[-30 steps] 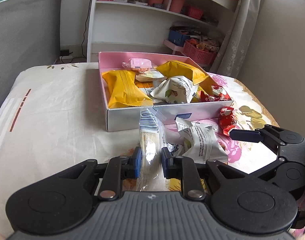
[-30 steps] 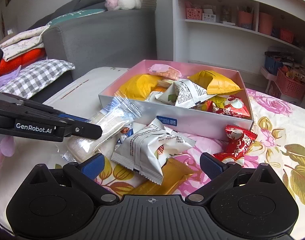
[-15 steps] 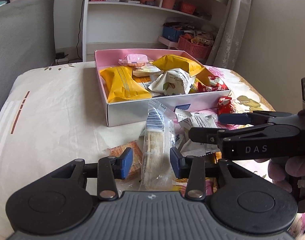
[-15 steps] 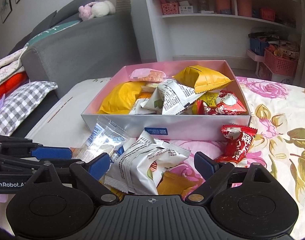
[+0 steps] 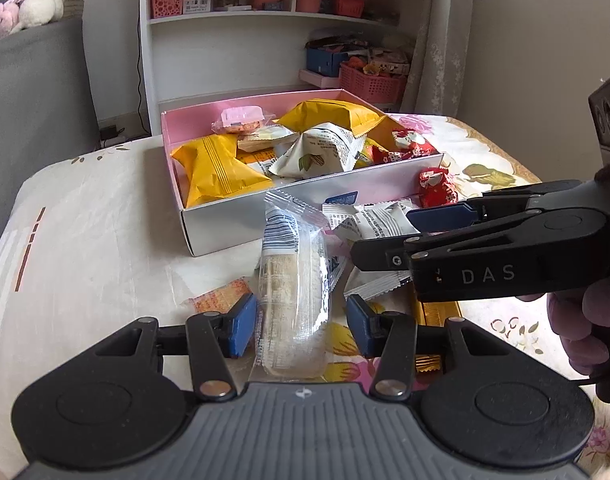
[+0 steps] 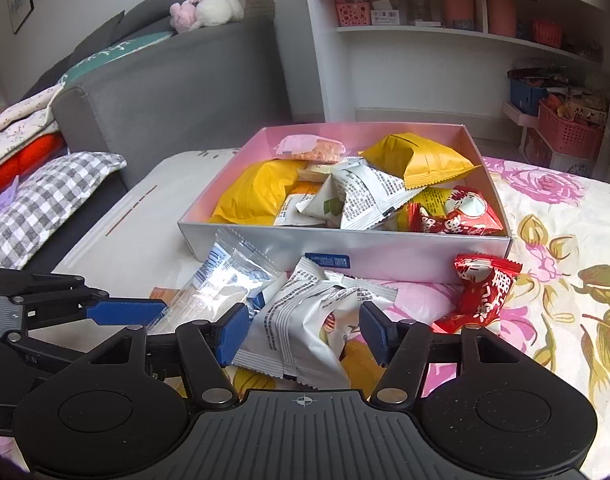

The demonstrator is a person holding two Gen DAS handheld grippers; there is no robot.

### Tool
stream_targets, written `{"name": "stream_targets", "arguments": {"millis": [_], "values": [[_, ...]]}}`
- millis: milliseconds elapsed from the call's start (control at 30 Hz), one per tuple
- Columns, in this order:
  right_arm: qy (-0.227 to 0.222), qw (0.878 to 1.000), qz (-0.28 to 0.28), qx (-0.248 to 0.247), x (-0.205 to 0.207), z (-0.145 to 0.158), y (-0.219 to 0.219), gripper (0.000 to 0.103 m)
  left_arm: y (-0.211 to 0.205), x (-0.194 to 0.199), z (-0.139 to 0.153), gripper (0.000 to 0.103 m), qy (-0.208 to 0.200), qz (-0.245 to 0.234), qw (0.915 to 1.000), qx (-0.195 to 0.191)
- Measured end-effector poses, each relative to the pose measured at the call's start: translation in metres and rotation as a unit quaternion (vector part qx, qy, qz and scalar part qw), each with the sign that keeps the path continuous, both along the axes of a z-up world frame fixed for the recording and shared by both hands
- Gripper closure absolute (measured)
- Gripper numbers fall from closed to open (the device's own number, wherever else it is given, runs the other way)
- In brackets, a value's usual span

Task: Organize snacks
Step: 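Grasp the clear-wrapped white bar with the left tool while the right tool grasps a white triangular packet, then lift both held packets toward the pink box with both tools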

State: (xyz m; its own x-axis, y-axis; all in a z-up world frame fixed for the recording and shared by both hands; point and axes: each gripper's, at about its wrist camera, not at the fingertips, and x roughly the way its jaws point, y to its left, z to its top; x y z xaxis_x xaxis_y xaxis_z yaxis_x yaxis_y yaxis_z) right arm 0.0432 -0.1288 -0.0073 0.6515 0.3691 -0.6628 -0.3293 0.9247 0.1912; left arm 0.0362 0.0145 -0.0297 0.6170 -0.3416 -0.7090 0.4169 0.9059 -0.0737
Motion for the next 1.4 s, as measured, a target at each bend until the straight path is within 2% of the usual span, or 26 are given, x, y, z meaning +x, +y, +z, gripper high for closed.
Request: {"name": "stream_targets", "arguments": {"millis": [367, 500, 600, 700, 800, 900, 1100, 1400], "values": [[0.019, 1.000, -0.003, 0.015, 0.006, -0.009, 0.004, 0.041, -0.016, -0.010, -0.005, 0.058, -0.040, -0.021, 0.9969, 0.065], [0.020, 1.000, -0.005, 0.021, 0.006, -0.010, 0.004, 0.046, -0.023, -0.016, -0.009, 0.058, -0.060, -0.030, 0.9929, 0.099], [0.018, 1.000, -0.004, 0.020, 0.005, -0.008, 0.004, 0.051, -0.026, -0.017, -0.010, 0.065, -0.072, -0.028, 0.9895, 0.122], [0.018, 0.999, -0.003, 0.028, 0.005, -0.005, 0.000, 0.057, -0.024, -0.016, -0.008, 0.072, -0.071, -0.023, 0.9899, 0.121], [0.023, 0.999, -0.004, 0.045, 0.005, -0.002, -0.007, 0.062, -0.019, -0.012, -0.005, 0.075, -0.056, -0.013, 0.9936, 0.097], [0.024, 0.998, -0.005, 0.058, 0.003, 0.001, -0.014, 0.062, -0.008, -0.005, 0.000, 0.076, -0.026, 0.004, 0.9984, 0.051], [0.022, 0.996, -0.005, 0.083, -0.001, 0.012, -0.026, 0.062, 0.009, 0.002, 0.008, 0.077, 0.017, 0.032, 0.9991, -0.020], [0.003, 0.994, -0.007, 0.112, -0.007, 0.032, -0.036, 0.062, 0.015, 0.000, 0.031, 0.078, 0.002, 0.037, 0.9978, -0.055]]}}
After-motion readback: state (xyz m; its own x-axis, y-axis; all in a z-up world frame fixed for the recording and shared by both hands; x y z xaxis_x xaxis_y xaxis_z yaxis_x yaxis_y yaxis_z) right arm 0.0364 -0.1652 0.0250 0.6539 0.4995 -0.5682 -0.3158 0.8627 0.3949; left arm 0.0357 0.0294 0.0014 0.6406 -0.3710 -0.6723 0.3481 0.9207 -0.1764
